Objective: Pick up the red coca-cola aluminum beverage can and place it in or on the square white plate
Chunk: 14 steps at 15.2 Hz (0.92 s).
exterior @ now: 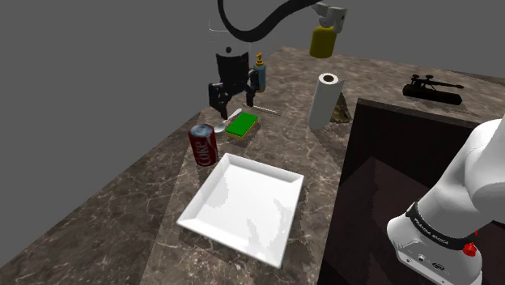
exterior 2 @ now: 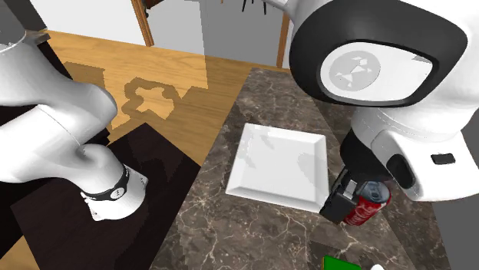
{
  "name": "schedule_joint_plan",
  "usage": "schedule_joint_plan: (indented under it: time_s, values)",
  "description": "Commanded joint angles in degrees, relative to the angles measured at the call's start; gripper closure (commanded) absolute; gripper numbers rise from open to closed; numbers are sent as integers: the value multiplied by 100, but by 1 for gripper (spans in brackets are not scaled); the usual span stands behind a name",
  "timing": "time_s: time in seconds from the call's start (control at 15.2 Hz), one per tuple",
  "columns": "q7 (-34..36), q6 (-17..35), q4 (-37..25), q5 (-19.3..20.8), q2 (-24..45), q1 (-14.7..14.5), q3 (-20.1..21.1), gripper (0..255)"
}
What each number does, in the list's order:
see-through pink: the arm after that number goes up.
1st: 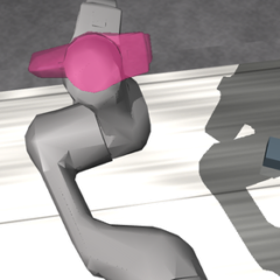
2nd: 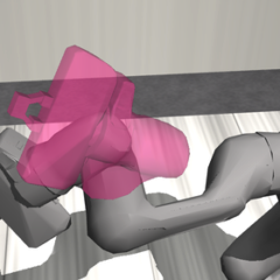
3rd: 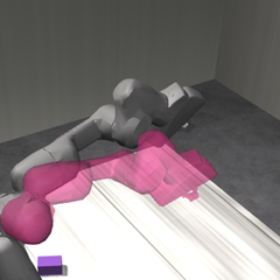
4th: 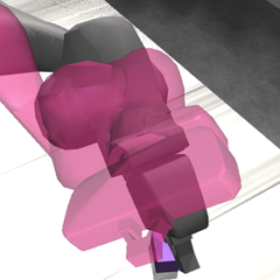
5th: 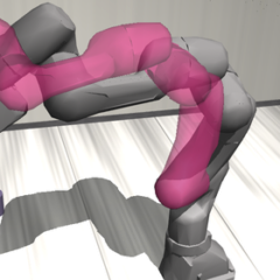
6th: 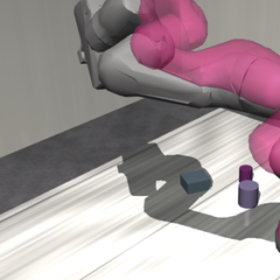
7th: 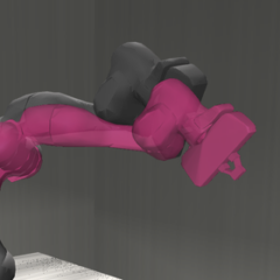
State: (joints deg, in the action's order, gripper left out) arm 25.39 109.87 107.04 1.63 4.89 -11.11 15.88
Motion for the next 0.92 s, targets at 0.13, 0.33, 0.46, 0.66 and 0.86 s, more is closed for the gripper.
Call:
schedule_joint_plan:
  time_s: [0.13,0.33,0.46,0.66,0.86]
  values:
    - [333,1,-897,250,878,-212,93,0]
    - [552,-82,-1661,444,1547,-420,122,0]
    - [675,-183,-2242,569,2017,-581,123,0]
    - [717,-82,-2325,616,2197,-636,108,0]
    - [731,124,-2165,636,2246,-633,98,0]
